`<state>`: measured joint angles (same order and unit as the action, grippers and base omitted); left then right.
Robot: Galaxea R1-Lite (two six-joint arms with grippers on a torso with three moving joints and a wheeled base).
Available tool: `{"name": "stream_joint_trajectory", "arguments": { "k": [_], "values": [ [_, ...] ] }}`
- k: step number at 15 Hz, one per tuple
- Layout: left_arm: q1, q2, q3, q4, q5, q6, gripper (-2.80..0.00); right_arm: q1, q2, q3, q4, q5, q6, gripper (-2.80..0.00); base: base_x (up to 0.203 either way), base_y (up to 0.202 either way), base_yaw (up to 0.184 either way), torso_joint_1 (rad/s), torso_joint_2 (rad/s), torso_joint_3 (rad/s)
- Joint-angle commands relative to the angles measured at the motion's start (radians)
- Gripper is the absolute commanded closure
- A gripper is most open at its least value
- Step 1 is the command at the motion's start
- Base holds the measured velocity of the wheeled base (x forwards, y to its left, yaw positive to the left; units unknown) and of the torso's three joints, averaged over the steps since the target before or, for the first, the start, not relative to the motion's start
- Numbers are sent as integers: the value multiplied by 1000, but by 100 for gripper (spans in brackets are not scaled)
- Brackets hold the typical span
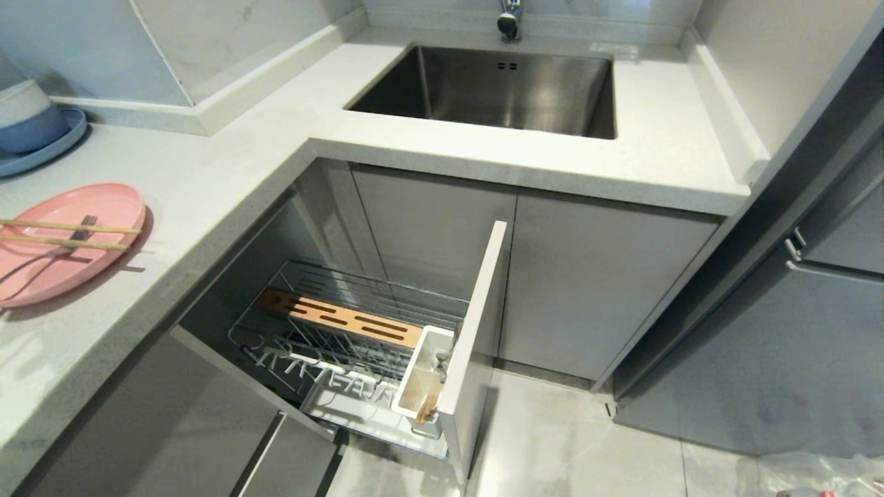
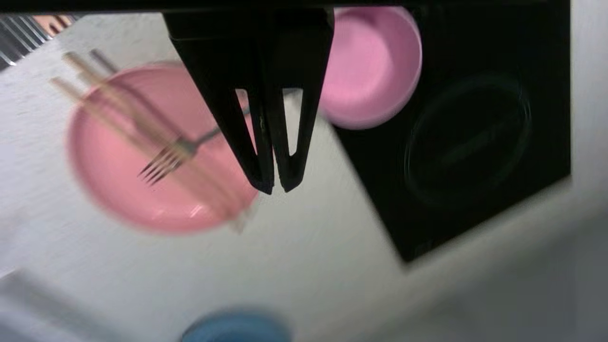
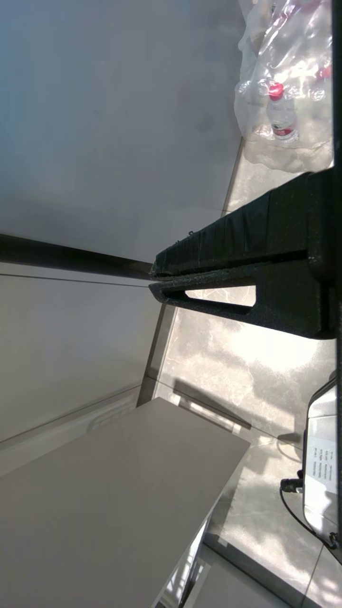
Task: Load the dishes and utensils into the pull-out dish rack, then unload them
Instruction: Pick up the bowl and place it in the cupboard
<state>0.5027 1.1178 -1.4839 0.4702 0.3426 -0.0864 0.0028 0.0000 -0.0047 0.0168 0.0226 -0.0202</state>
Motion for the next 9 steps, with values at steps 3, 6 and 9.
{"name": "stream_joint_trajectory", "arguments": {
  "k": [3,6,9],
  "values": [
    [271,96,3,231,-260,-164,0,0,0,0,0,0,-1,0,0,0,0,0,0,0],
    [330,132,35,283,-335,-276,0,0,0,0,0,0,0,0,0,0,0,0,0,0],
    [353,158,51,282,-354,-274,-280,0,0,0,0,0,-1,0,0,0,0,0,0,0]
  ]
}}
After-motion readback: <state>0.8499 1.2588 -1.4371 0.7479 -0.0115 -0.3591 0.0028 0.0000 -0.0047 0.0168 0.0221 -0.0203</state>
